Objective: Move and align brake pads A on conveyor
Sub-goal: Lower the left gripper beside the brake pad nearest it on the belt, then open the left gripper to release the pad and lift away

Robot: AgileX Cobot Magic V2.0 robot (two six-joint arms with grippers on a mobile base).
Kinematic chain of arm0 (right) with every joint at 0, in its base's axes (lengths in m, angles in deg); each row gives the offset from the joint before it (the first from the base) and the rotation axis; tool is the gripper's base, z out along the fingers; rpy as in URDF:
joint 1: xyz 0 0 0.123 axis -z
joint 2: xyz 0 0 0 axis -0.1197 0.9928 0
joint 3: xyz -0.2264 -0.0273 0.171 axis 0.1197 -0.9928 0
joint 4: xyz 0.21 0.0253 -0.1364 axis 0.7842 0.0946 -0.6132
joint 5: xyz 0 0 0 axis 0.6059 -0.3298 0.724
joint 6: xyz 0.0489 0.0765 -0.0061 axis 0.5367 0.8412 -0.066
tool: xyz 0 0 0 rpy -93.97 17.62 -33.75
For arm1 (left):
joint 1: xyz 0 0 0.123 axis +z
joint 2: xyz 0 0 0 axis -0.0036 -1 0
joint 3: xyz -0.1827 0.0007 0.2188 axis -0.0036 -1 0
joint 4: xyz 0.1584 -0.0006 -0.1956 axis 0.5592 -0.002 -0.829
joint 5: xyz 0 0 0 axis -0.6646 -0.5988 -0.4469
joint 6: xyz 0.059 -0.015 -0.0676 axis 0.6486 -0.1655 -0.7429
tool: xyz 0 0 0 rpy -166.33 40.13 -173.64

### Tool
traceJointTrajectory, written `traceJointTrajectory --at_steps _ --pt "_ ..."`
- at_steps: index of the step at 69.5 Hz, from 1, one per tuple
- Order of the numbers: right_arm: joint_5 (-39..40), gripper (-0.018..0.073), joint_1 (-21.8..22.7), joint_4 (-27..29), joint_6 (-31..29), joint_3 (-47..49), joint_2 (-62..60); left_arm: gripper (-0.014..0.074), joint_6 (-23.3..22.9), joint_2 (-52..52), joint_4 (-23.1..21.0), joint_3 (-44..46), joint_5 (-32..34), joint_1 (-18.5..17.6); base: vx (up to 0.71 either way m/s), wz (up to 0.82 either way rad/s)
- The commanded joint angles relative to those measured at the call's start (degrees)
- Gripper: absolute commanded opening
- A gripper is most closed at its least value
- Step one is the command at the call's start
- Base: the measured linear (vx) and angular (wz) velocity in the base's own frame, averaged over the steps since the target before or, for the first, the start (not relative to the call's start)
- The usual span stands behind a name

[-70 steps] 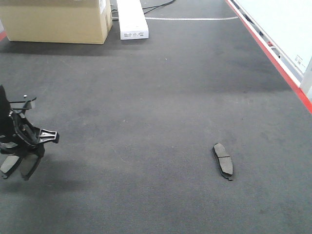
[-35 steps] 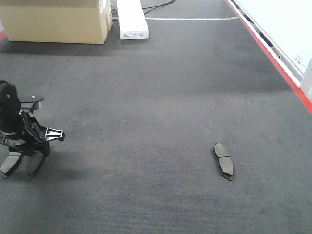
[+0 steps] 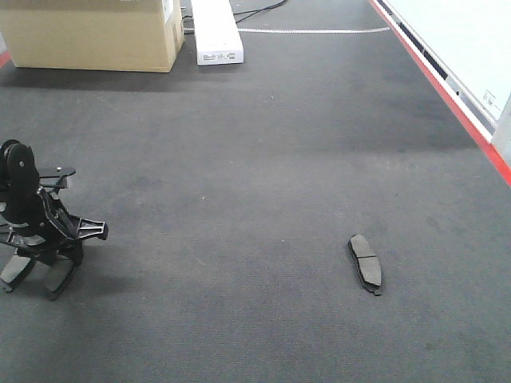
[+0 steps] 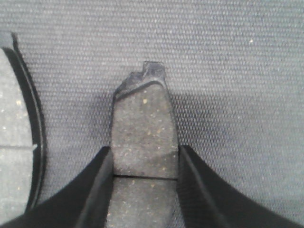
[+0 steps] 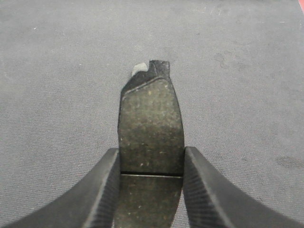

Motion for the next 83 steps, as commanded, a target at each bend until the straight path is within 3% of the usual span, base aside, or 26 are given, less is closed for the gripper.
traceJointTrajectory --at_steps 1,12,21,44,64,83 --pt "5.01 -0.0004 0.26 -0.21 -0.47 1.60 0.79 0.0282 -0.02 2.77 -0.40 1.68 0.06 0.00 0.00 0.00" --pt "5.01 -0.0004 0.26 -0.21 -0.47 1.60 0.79 0.0485 0.12 3.00 -0.40 1.68 -0.68 0.00 0.00 0.00" --pt "5.01 -0.0004 0.26 -0.21 -0.47 1.60 0.79 0.0563 0.82 4.66 -0.40 1.68 -0.12 0.00 0.00 0.00" --pt "5.01 -0.0004 0.26 -0.21 -0.47 1.60 0.79 0.0554 9.37 16.10 -0.40 1.68 2.78 0.00 0.00 0.00" --pt "5.01 -0.0004 0.26 -0.21 -0.47 1.60 0.79 0.0551 10.59 31.70 -0.39 1.33 5.55 0.00 0.00 0.00" --pt "5.06 -0.0004 0.26 -0.21 -0.47 1.60 0.79 0.0468 10.65 51.35 -0.39 -12.97 13.49 0.00 0.00 0.00"
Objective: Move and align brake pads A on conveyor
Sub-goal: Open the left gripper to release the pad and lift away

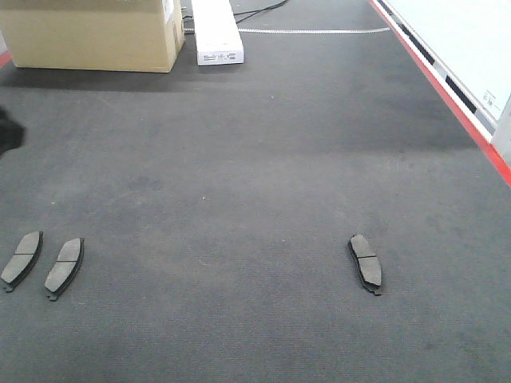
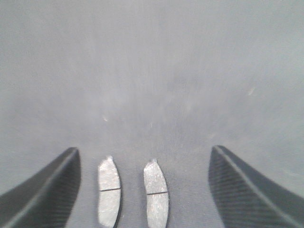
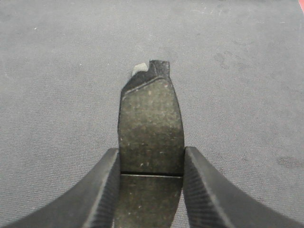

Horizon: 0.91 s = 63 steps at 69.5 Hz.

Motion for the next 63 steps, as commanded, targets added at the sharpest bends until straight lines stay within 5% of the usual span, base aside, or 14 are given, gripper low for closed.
traceJointTrajectory --at_steps 1,17,40,63 --pt "5.06 -0.0004 0.26 -0.21 -0.47 1.60 0.79 0.0462 0.00 8.34 -0.39 -4.87 5.91 -0.18 0.00 0.00" --pt "5.06 -0.0004 0.26 -0.21 -0.47 1.60 0.79 0.0319 0.00 26.11 -0.39 -19.01 7.94 -0.18 0.00 0.00" --pt "5.06 -0.0004 0.26 -0.21 -0.47 1.60 0.79 -0.0006 0.00 47.33 0.21 -31.43 5.88 -0.18 0.00 0.00" --pt "5.01 -0.0004 0.26 -0.21 -0.47 1.60 0.79 -0.0008 0.39 54.66 0.15 -33.35 6.32 -0.18 0.00 0.00"
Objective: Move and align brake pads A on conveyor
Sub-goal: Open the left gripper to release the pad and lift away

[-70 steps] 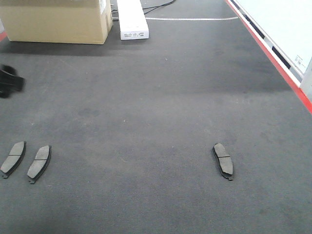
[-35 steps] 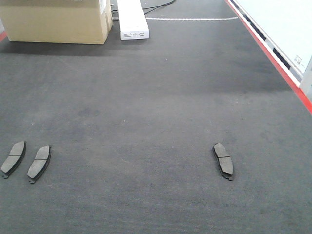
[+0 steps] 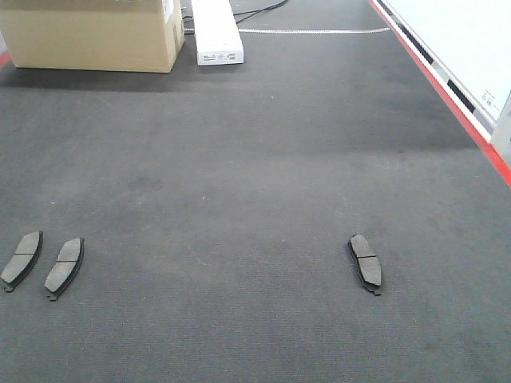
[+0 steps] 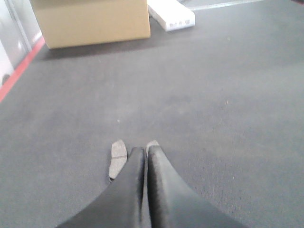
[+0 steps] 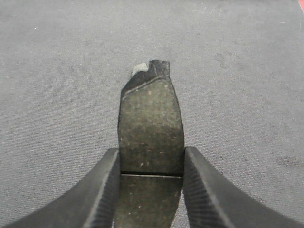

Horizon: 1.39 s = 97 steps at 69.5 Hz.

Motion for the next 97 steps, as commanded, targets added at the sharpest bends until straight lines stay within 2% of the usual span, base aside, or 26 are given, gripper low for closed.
traceJointTrajectory --at_steps 1,78,97 --pt "5.01 -0.0004 0.26 -0.21 -0.47 1.60 0.79 -0.0008 -0.02 -0.49 -0.16 1.44 4.73 -0.18 0.00 0.00" --pt "5.07 -0.0004 0.26 -0.26 -0.47 1.60 0.79 -0.0008 -0.02 -0.49 -0.16 1.44 4.63 -0.18 0.00 0.00" --pt "8.95 -0.0004 0.26 -0.14 0.66 1.81 2.42 -0.0008 -0.02 -0.49 -0.16 1.44 4.63 -0.18 0.00 0.00"
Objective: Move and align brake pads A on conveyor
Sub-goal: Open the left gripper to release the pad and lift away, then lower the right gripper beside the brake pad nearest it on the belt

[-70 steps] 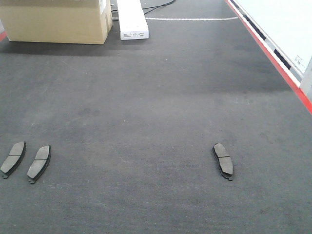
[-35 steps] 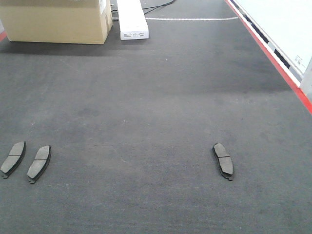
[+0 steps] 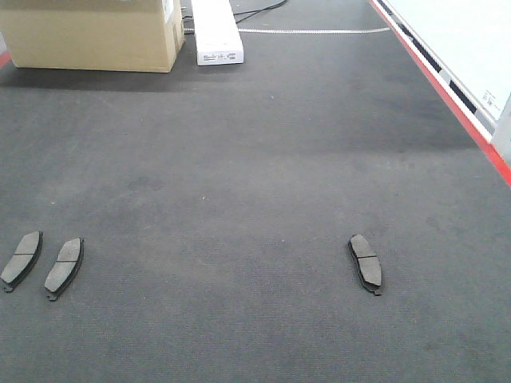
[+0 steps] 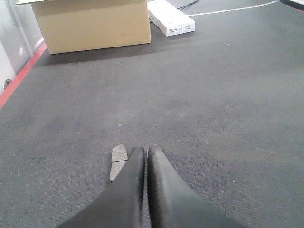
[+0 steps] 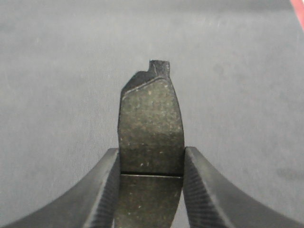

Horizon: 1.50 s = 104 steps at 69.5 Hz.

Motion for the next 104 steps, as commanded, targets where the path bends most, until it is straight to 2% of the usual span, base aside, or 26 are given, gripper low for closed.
traceJointTrajectory --at_steps 1,17,45,64,84,104 --pt "6.30 -0.0004 0.26 -0.14 0.31 2.00 2.70 -0.0008 -0.09 -0.88 -0.16 1.44 4.36 -0.18 0.00 0.00" --pt "3.05 -0.0004 0.26 -0.16 0.00 7.43 19.30 -0.0008 -0.09 -0.88 -0.16 1.44 4.17 -0.18 0.00 0.00" --pt "3.04 -0.0004 0.26 -0.16 0.00 24.30 50.03 -0.0007 -0.09 -0.88 -0.16 1.44 3.98 -0.18 0.00 0.00" --pt "0.35 -0.0004 -0.02 -0.09 0.00 34.91 64.42 -0.0007 -0.09 -0.88 -0.16 1.44 3.98 -0.18 0.00 0.00" --pt "-5.22 -0.0004 -6.78 -2.57 1.20 46.49 75.15 -0.0007 -0.09 -0.88 -0.16 1.44 3.98 -0.18 0.00 0.00" --pt "-8.13 -0.0004 -12.51 -6.44 6.50 53.79 83.83 -0.0007 -0.09 -0.88 -0.16 1.44 3.98 -0.18 0.00 0.00"
